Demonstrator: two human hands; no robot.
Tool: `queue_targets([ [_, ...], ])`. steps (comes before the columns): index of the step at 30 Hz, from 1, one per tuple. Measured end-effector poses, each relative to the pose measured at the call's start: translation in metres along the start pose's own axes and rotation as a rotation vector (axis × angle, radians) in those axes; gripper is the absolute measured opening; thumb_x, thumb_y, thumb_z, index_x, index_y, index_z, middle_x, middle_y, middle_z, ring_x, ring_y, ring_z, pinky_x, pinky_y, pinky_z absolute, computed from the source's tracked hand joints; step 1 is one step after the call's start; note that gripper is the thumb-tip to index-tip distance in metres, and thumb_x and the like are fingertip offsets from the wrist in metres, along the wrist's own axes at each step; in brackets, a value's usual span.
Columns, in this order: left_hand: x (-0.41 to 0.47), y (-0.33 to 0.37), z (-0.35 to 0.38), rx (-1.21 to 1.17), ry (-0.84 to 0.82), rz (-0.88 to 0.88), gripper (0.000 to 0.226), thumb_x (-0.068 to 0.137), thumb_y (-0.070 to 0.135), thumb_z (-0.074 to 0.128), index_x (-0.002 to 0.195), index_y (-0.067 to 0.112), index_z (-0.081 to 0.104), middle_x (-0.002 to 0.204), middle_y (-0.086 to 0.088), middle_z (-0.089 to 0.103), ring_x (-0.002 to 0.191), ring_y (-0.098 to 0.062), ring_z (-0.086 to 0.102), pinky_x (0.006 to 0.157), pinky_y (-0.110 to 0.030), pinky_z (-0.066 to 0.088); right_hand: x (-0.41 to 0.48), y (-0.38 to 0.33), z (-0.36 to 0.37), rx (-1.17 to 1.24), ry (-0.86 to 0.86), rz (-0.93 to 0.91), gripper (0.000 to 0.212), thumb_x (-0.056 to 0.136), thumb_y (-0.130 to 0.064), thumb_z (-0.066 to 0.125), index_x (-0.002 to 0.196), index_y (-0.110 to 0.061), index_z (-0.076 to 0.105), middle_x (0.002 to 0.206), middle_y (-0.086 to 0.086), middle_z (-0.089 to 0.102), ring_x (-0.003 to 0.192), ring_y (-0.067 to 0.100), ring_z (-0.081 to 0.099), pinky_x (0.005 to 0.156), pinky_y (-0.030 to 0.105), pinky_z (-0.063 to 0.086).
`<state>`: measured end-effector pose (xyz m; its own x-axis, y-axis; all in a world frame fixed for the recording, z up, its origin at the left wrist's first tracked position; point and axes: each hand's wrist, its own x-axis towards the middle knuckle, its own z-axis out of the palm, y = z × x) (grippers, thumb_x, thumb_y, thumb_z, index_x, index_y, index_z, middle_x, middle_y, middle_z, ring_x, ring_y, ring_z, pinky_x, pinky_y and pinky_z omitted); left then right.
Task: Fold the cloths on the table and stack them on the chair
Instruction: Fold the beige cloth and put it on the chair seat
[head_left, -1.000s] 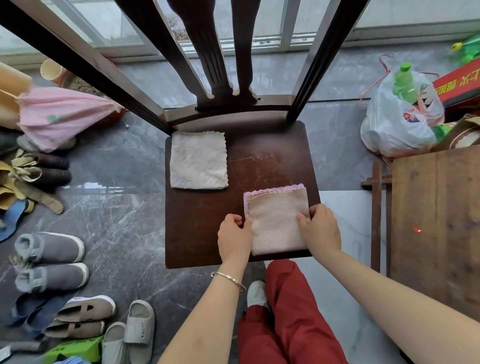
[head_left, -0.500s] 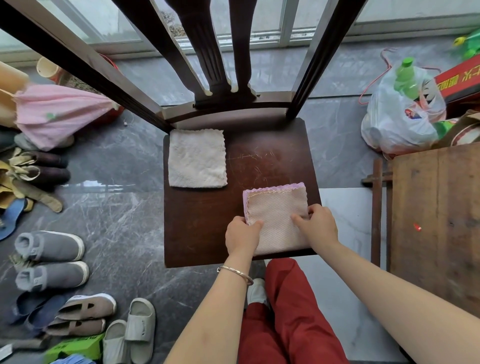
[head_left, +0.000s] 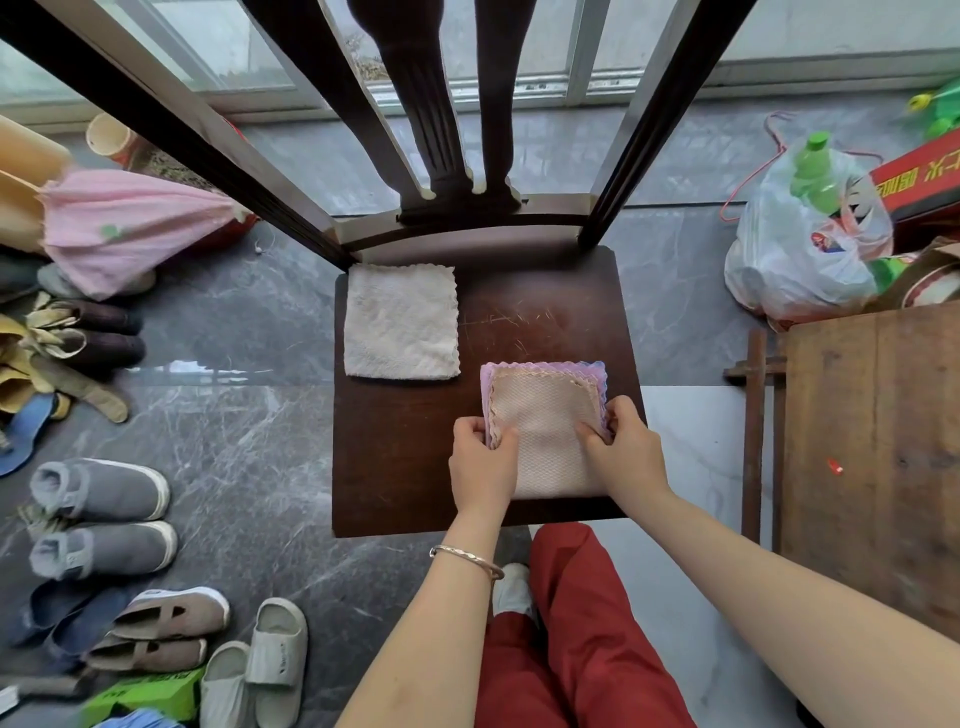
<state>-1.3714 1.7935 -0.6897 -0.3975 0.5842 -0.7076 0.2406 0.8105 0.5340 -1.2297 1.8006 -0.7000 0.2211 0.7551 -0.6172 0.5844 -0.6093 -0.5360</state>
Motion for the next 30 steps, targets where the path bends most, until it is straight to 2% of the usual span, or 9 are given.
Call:
queue_targets([
  [3,0.004,0.009,-0.012,-0.068,0.079,0.053,0.024,0.082,0.024,0.067,0.095,0.019,0.047,0.083,0.006,0.061,0.081,-0.015,0.056,0.069,-0.025,0.036,0.001,-0.018,0.001,0.024,0.002,-0.072,0.022,0.088,-0.019,0.057,0.084,-0.013,0.036,0.066,-0.005,0.046,0.063,0.022,0.045,0.057,0.034,0.034],
  [5,0.009,0.015,-0.021,-0.117,0.132,0.079,0.026,0.081,0.022,0.068,0.094,0.019,0.046,0.086,0.005,0.062,0.082,-0.015,0.057,0.070,-0.023,0.036,0.002,-0.032,0.003,0.017,-0.025,-0.127,0.020,0.090,-0.018,0.055,0.086,-0.015,0.036,0.068,-0.007,0.048,0.061,0.015,0.046,0.051,0.026,0.034],
  [9,0.023,0.025,-0.042,-0.184,0.205,0.124,0.029,0.081,0.016,0.069,0.097,0.018,0.045,0.087,0.009,0.061,0.087,-0.011,0.057,0.063,-0.015,0.036,0.010,-0.061,0.011,0.014,-0.060,-0.208,0.013,0.087,-0.010,0.051,0.091,-0.015,0.040,0.078,0.003,0.057,0.068,0.022,0.054,0.058,0.029,0.040],
  [10,0.029,0.028,-0.047,-0.200,0.218,0.129,0.030,0.081,0.015,0.069,0.100,0.017,0.045,0.091,0.008,0.061,0.089,-0.011,0.058,0.066,-0.015,0.037,0.012,-0.068,0.014,0.018,-0.071,-0.218,0.013,0.088,-0.010,0.051,0.092,-0.015,0.040,0.078,0.001,0.057,0.067,0.019,0.054,0.057,0.028,0.041],
  [12,0.039,0.033,-0.057,-0.212,0.241,0.140,0.033,0.082,0.015,0.068,0.105,0.016,0.045,0.096,0.007,0.060,0.092,-0.011,0.057,0.077,-0.019,0.038,0.018,-0.081,0.021,0.035,-0.090,-0.231,0.013,0.088,-0.010,0.051,0.093,-0.016,0.040,0.075,-0.004,0.054,0.066,0.011,0.052,0.055,0.021,0.040],
  [18,0.074,0.040,-0.079,-0.254,0.287,0.118,0.039,0.081,0.016,0.069,0.111,0.018,0.045,0.095,0.012,0.058,0.099,-0.014,0.061,0.089,-0.030,0.048,0.034,-0.117,0.043,0.055,-0.107,-0.247,0.013,0.088,-0.013,0.053,0.092,-0.018,0.041,0.071,-0.011,0.050,0.066,0.013,0.051,0.062,0.027,0.041],
  [26,0.112,0.051,-0.100,-0.294,0.351,0.112,0.036,0.081,0.015,0.069,0.103,0.023,0.041,0.112,-0.004,0.066,0.093,-0.013,0.060,0.080,-0.023,0.042,0.055,-0.148,0.070,0.096,-0.134,-0.243,0.014,0.089,-0.020,0.055,0.091,-0.018,0.041,0.075,-0.002,0.055,0.072,0.022,0.053,0.062,0.029,0.038],
  [28,0.121,0.053,-0.105,-0.276,0.366,0.109,0.037,0.081,0.016,0.069,0.102,0.024,0.040,0.114,-0.004,0.066,0.098,-0.016,0.061,0.081,-0.023,0.041,0.060,-0.154,0.076,0.099,-0.144,-0.240,0.015,0.089,-0.021,0.055,0.094,-0.016,0.042,0.081,0.001,0.057,0.074,0.022,0.053,0.064,0.029,0.038],
  [30,0.130,0.053,-0.108,-0.246,0.367,0.095,0.037,0.081,0.018,0.069,0.102,0.026,0.040,0.115,-0.002,0.065,0.103,-0.018,0.061,0.082,-0.025,0.041,0.065,-0.158,0.080,0.109,-0.159,-0.242,0.016,0.090,-0.022,0.055,0.094,-0.016,0.041,0.083,0.000,0.056,0.074,0.020,0.052,0.060,0.028,0.037],
])
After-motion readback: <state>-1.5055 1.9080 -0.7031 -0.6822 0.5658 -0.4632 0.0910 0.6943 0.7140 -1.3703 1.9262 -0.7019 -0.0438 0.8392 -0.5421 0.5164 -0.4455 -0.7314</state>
